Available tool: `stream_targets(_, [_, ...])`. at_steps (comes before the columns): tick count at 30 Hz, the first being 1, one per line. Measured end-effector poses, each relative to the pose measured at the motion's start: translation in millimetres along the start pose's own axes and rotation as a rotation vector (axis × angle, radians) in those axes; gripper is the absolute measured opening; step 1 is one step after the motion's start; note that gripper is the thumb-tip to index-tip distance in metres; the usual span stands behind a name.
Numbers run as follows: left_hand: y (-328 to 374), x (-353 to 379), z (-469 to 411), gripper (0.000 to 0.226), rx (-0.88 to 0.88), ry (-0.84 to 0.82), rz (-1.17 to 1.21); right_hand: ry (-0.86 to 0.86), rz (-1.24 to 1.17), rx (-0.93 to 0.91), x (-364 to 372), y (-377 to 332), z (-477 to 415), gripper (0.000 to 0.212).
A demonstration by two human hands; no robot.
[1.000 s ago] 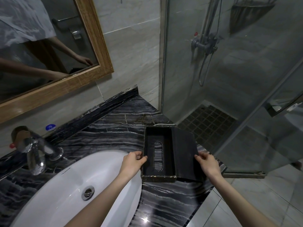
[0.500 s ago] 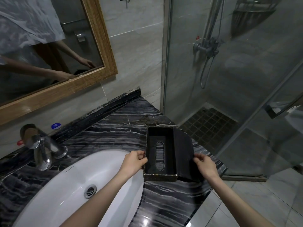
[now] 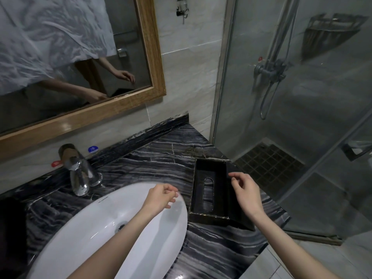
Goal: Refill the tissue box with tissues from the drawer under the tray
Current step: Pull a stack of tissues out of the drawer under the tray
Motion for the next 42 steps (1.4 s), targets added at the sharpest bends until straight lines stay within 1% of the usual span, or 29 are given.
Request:
stream_targets(4, [-12.0, -23.9, 13.9, 0.021, -0.017, 0.046, 0.045, -0.039, -0.028, -0.068, 19.7, -27.9, -1.1, 0.02])
stream_targets(11, [-40.4, -74.2, 42.1, 0.021, -0.057, 0.163, 0.107, -0.202, -0.097, -0.162, 75.0, -75.5, 6.1, 0.016])
stream_targets(18, [-80.8, -120.0, 76.8, 0.016, -0.132, 0.295, 0.127, -0.371, 0.028, -0.213, 132.8, -102.9, 17.9, 0.012])
stream_targets(21, [-104.7, -134.9, 94.5, 0.013, -0.168, 0.328, 0.103, -0.444, 0.105, -0.237, 156.0, -112.5, 24.4, 0.014])
stream_targets(26, [-142.6, -156.4, 126.7, 0.009, -0.228, 0.391, 0.037, -0.557, 0.161, -0.288, 193.3, -131.0, 38.1, 0.017])
stream_targets(33, [-187.7, -181.9, 177.2, 0.007, -0.331, 0.532, -0.059, -0.702, 0.282, -0.398, 248.0, -163.2, 64.6, 0.019])
stream_targets(38, [-217.0, -198.9, 213.9, 0.01, -0.396, 0.624, -0.134, -0.793, 0.325, -0.46, 283.1, -185.9, 86.1, 0.019])
stream_targets(42, [-242.6, -210.2, 242.0, 0.015, -0.443, 0.716, -0.11, -0.856, 0.345, -0.495, 309.3, -200.1, 105.2, 0.019])
Point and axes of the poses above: each hand's wrist, its own z-axis away from the middle knuckle, its own x-axis out of the palm, y = z × x, the point moved 9 cm from there along -z, towards the middle knuckle, and after that the axes turned 6 degrees about -y, right-handed, at the moved point
